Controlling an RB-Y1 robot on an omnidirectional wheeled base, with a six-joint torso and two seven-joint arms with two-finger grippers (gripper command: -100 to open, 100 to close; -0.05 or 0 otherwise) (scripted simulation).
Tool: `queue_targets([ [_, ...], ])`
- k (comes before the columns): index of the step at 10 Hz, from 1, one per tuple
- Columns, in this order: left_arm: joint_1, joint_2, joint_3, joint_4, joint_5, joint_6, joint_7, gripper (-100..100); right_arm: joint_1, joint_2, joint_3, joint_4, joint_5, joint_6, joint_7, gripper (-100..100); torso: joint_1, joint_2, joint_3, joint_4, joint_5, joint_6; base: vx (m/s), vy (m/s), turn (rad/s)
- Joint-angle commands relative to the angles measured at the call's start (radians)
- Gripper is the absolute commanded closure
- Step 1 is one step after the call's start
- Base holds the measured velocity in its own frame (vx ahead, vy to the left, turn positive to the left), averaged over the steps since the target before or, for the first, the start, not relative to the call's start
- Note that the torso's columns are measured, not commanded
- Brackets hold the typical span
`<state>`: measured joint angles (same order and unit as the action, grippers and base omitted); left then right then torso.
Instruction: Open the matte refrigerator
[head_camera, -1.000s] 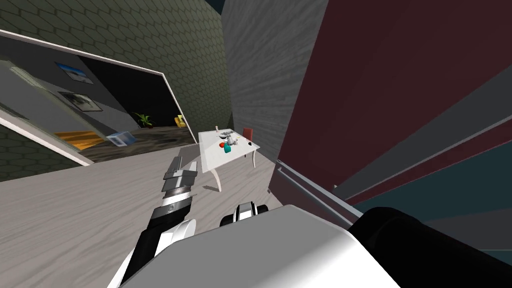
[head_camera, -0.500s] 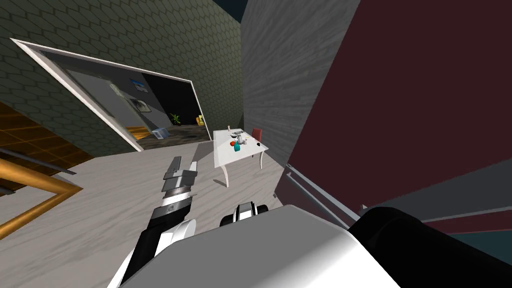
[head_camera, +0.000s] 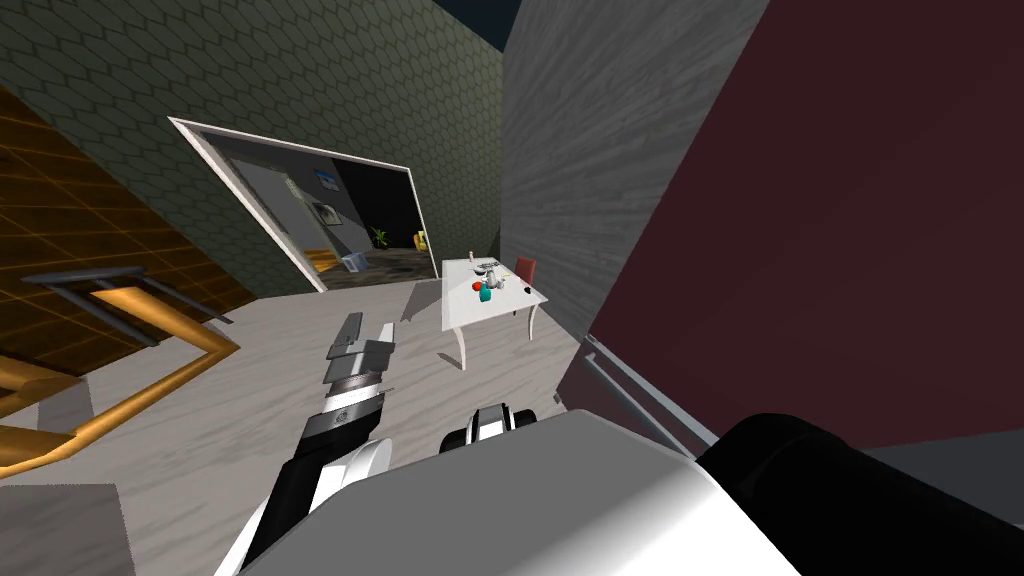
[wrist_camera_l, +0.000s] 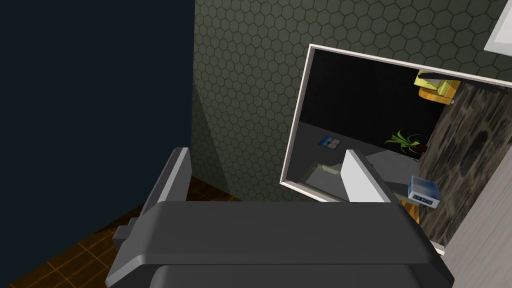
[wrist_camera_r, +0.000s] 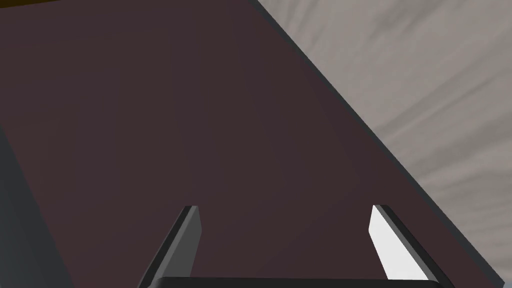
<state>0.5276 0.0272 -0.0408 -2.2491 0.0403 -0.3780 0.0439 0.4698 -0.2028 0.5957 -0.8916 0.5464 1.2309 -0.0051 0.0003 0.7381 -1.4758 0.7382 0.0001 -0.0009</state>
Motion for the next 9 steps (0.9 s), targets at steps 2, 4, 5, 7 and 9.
queue_targets([
  [2, 0.000, 0.000, 0.000, 0.000, 0.000, 0.000, 0.000, 0, -0.020, -0.002, 0.028, 0.068, 0.027, 0.085, 0.011, -100, 0.000, 0.000, 0.000, 0.000, 0.000, 0.001, 0.006, -0.001, 0.187],
  [4, 0.000, 0.000, 0.000, 0.000, 0.000, 0.000, 0.000, 0, -0.037, -0.004, 0.044, 0.099, 0.044, 0.140, 0.018, -100, -0.001, 0.000, 0.000, 0.000, 0.000, 0.001, 0.009, -0.007, 0.227],
  [5, 0.000, 0.000, 0.000, 0.000, 0.000, 0.000, 0.000, 0, -0.037, -0.004, 0.044, 0.115, 0.044, 0.153, 0.018, -100, -0.001, 0.000, 0.000, 0.000, 0.000, 0.000, 0.008, -0.008, 0.176],
  [7, 0.000, 0.000, 0.000, 0.000, 0.000, 0.000, 0.000, 0, -0.054, -0.006, 0.060, 0.158, 0.059, 0.201, 0.024, -100, 0.000, 0.000, 0.000, 0.000, 0.000, 0.000, 0.004, -0.007, 0.237],
  [9, 0.000, 0.000, 0.000, 0.000, 0.000, 0.000, 0.000, 0, -0.071, -0.008, 0.074, 0.186, 0.073, 0.245, 0.031, -100, 0.000, 0.000, 0.000, 0.000, 0.000, 0.000, 0.002, -0.008, 0.224],
])
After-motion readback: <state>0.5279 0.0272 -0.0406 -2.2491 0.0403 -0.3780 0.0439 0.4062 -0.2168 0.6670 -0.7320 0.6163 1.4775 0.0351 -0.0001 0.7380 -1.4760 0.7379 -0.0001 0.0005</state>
